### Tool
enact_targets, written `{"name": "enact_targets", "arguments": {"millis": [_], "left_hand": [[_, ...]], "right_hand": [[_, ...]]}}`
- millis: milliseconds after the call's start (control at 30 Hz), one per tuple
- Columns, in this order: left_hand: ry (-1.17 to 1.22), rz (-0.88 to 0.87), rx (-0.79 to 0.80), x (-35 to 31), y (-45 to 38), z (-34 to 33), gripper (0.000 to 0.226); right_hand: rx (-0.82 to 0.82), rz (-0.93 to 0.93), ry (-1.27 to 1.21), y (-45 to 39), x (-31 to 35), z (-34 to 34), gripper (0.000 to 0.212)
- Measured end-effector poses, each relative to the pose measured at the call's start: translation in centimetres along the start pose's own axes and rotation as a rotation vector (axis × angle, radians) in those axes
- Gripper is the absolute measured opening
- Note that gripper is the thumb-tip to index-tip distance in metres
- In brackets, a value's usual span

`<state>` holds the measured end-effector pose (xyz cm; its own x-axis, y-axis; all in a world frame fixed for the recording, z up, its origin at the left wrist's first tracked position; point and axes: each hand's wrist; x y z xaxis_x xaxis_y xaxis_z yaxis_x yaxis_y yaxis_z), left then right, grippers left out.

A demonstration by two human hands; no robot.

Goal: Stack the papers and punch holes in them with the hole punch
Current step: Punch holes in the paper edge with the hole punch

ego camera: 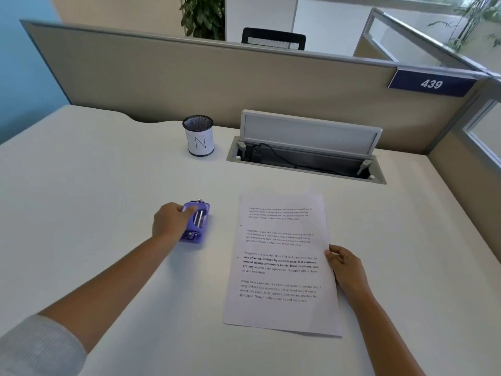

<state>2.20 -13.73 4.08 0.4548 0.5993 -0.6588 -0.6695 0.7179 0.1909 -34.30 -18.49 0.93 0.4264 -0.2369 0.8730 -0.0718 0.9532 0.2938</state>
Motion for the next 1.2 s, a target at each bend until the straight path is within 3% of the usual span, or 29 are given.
{"name": "enact_targets", "arguments": {"millis": [533,833,900,967,1033,1100,1200], "left_hand": [[0.047,0.167,0.082,1.7,-5.2,4.3,0.032],[-0.115,0.104,0.024,2.6,-5.2,3.5,0.041],[-0.105,0.1,-0.024,2.4,-4.7,3.3,0.034],[-0.065,0.058,-0.162,1.6,-3.6,3.2,0.042],[0.043,-0.133,-0.263,0.0,-1.6,2.7,0.042],[0.217,-0.304,-0.16,-2.5,1.2,1.3,0.034],[0.602,-0.337,0.364,-6.0,6.0,-1.4,0.033]], "right_hand": [[0.026,-0.022,-0.088,-0.2,-0.3,0.2,0.012],[0.028,-0.028,-0.188,0.0,0.0,0.3,0.015],[0.052,-0.038,-0.268,0.2,0.1,0.8,0.016],[0.083,-0.048,-0.348,0.5,0.3,1.3,0.016],[0.101,-0.05,-0.439,0.8,0.4,1.8,0.016],[0.096,-0.031,-0.503,1.0,0.9,2.4,0.016],[0.043,0.02,-0.483,1.4,2.5,3.0,0.017]]}}
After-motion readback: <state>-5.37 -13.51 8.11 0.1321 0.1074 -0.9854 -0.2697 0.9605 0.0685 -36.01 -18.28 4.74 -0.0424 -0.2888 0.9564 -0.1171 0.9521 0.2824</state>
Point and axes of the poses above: each hand's wrist, its own y-axis away from the middle knuckle, its own z-axis out of the back of the hand, x = y × z, and after that the axes turned 4 degrees about x, right-handed
